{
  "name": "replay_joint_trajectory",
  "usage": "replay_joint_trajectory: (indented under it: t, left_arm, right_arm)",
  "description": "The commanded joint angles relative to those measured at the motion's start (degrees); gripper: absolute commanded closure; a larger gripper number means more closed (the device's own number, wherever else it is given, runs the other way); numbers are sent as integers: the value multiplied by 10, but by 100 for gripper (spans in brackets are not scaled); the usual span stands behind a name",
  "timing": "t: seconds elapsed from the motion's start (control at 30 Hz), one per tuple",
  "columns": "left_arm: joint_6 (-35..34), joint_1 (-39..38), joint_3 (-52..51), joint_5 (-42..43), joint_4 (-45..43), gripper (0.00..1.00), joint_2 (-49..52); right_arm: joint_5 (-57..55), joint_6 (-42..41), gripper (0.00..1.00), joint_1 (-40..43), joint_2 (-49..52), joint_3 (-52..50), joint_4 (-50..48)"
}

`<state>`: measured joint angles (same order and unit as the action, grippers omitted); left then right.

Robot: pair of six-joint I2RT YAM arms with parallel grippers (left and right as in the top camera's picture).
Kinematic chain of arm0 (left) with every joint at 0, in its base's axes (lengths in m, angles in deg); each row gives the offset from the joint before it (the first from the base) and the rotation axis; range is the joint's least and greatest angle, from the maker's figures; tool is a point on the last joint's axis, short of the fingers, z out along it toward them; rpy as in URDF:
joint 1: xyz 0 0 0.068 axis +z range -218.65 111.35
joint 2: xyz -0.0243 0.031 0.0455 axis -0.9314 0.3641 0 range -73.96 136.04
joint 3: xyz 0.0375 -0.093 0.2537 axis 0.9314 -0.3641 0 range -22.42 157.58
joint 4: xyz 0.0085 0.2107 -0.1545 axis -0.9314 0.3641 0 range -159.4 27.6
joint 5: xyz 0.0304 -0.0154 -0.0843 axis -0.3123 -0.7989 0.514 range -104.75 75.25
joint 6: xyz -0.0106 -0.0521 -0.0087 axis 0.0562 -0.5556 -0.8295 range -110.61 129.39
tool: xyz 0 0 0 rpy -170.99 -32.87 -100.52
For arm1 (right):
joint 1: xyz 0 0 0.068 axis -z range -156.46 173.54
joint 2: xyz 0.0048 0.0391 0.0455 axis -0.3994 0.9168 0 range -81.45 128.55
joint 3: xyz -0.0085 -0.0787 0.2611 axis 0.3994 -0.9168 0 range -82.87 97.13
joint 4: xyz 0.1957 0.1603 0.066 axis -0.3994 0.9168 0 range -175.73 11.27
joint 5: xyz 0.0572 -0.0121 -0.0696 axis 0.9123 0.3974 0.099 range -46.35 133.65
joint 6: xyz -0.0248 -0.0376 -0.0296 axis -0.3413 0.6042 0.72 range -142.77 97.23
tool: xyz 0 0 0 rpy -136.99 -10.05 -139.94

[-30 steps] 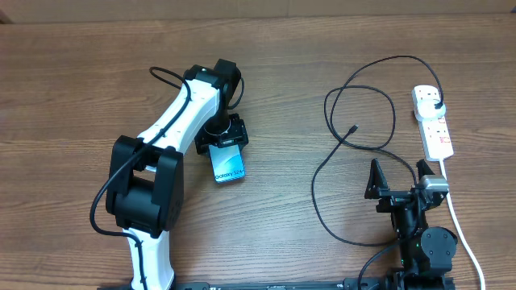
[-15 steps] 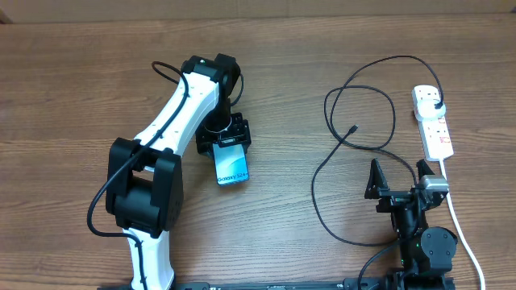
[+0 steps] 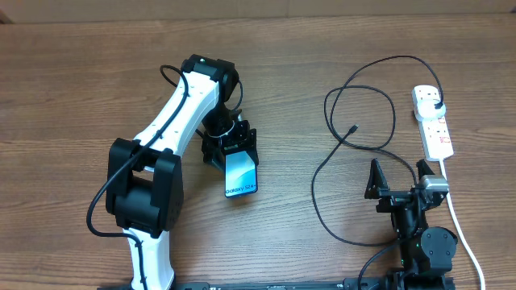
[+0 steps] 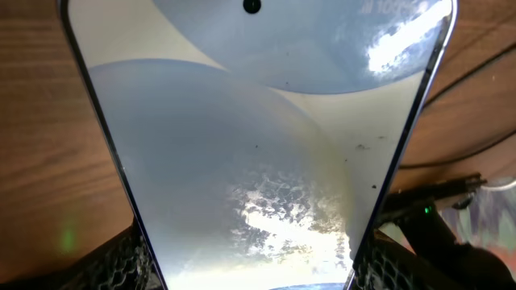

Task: Plug charger to phone and switch on socket
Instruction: 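Lift the phone with the left gripper and tilt it upright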

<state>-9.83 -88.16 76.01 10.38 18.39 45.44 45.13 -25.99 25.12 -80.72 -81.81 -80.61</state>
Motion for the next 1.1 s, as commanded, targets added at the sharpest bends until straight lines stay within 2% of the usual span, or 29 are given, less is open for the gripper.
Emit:
replay_joint_trajectory:
  t: [0.0,0.13,0.5,0.73,1.07]
  left_arm:
    - [21,-3,23,37,17,42,2]
    - [42,-3,34,76,38,42,2]
    - [90,16,75,101,91,43,2]
    - [92,45,82,106,91,44,2]
    - [92,50,82,106,91,44,2]
  right_arm:
    - [-2,2,0,3,-4,-6,-4]
    - [-2,2,0,3,-4,-6,-4]
    - [-2,2,0,3,-4,-6,-4]
    - [-2,2,0,3,-4,-6,-4]
    - [-2,2,0,3,-4,-6,-4]
